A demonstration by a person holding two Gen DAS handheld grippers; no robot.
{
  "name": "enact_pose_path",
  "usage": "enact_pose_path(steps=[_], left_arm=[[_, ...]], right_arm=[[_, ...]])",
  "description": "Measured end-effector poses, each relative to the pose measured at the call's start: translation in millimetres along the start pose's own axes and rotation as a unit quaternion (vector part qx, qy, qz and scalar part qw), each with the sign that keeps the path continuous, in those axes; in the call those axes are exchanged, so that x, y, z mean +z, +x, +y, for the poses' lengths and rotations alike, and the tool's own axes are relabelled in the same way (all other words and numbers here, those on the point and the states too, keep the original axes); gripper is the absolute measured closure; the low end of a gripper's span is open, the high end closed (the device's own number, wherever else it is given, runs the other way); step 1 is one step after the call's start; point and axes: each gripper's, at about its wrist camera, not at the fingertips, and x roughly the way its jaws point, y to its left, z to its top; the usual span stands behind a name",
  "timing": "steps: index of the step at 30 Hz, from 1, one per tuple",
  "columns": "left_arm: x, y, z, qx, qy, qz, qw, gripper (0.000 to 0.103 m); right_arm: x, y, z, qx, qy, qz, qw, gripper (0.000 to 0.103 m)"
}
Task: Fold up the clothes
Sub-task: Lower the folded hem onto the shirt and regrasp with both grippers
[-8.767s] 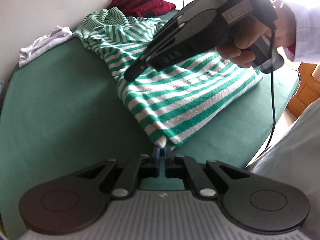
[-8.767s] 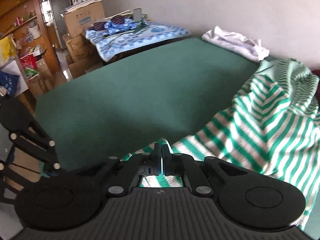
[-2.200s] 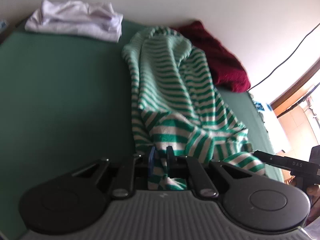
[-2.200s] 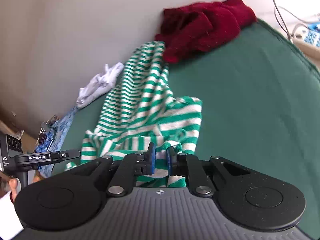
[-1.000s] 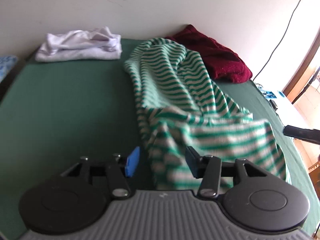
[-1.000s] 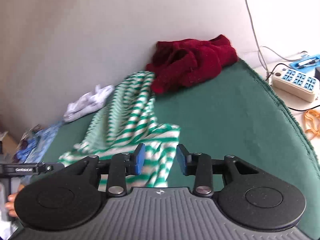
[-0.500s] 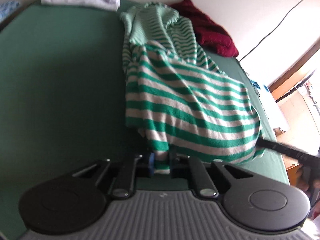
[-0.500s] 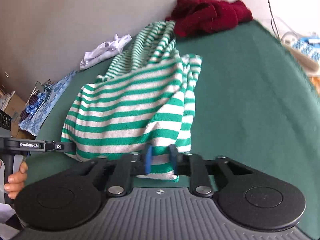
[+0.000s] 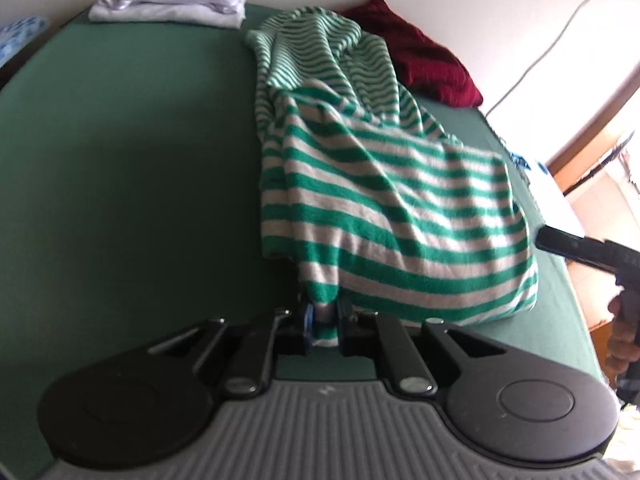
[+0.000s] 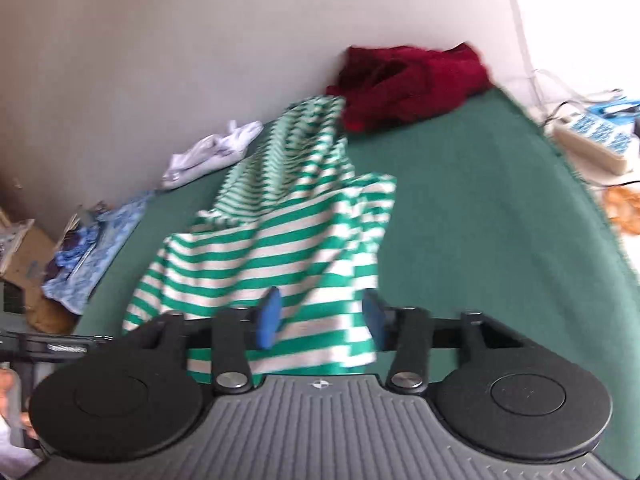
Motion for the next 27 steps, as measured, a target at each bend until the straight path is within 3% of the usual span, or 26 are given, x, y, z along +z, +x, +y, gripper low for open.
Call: enact_pose_path(steps=[1,2,3,7,9,12,13,14,16,17,19,21,22,23,24,27], left_arm=[[-2.7,0.1,-0.7,0.005,0.007,-0.002,1.0000,0.094],[-4.6,-0.5,-2.1,0.011,0.012,-0.002,0.9999,0.094],[-6.3,-1.4,-2.9,0.016,0.015,-0.001,0.9998,0.094],[-7.7,-3.9,0.0,0.024,0.022,0.006,0.9994,0.087],[-6.4,-10.0,1.8,0.026,0.024,0.008,0.9994,0.084],[-2.7,-35.8,3.4,0.035,0.047,-0.031,0.9978,0.082],[1.3,-42.0,5.2,0.042,0.051,-0.044,0.9969,0.078],[5.4,-48.1,7.0,0.050,0.054,-0.057,0.9957,0.067],[21.2,-44.0,12.0,0.051,0.052,-0.079,0.9941,0.065],[31.0,-36.2,14.6,0.046,0.044,-0.079,0.9949,0.065],[48.5,-14.6,17.1,0.042,0.033,-0.068,0.9962,0.062],[61.7,5.4,17.5,0.043,0.031,-0.060,0.9968,0.067],[66.3,14.6,16.9,0.046,0.035,-0.057,0.9967,0.069],[71.0,23.8,16.2,0.048,0.038,-0.054,0.9966,0.087],[75.4,32.7,15.5,0.051,0.041,-0.052,0.9965,0.096],[73.6,35.2,12.5,0.067,0.058,-0.062,0.9942,0.097]], right_arm=[[-2.6,10.5,3.0,-0.008,-0.010,0.005,1.000,0.059],[-3.0,18.9,3.1,-0.021,-0.015,0.007,1.000,0.084],[-3.2,26.9,2.8,-0.034,-0.020,0.008,0.999,0.095],[-0.7,44.5,-4.8,-0.048,0.001,0.007,0.999,0.097],[0.2,43.1,-4.5,-0.046,0.002,0.010,0.999,0.090],[9.5,28.0,-0.5,-0.056,-0.029,-0.029,0.998,0.076],[14.4,26.1,1.9,-0.066,-0.041,-0.039,0.996,0.072],[19.3,27.0,2.7,-0.063,-0.046,-0.047,0.996,0.063],[28.7,34.9,2.5,-0.050,-0.048,-0.053,0.996,0.051],[33.1,42.5,1.6,-0.042,-0.046,-0.050,0.997,0.050],[39.7,60.3,-2.0,-0.044,-0.038,-0.044,0.997,0.051],[44.9,77.2,-7.3,-0.050,-0.019,-0.036,0.998,0.056],[47.0,82.7,-10.6,-0.044,-0.007,-0.031,0.999,0.067],[47.9,86.0,-13.0,-0.044,-0.004,-0.030,0.999,0.082],[48.7,87.7,-13.7,-0.047,-0.009,-0.029,0.998,0.083],[46.5,94.1,-19.4,-0.076,-0.004,-0.031,0.997,0.086]])
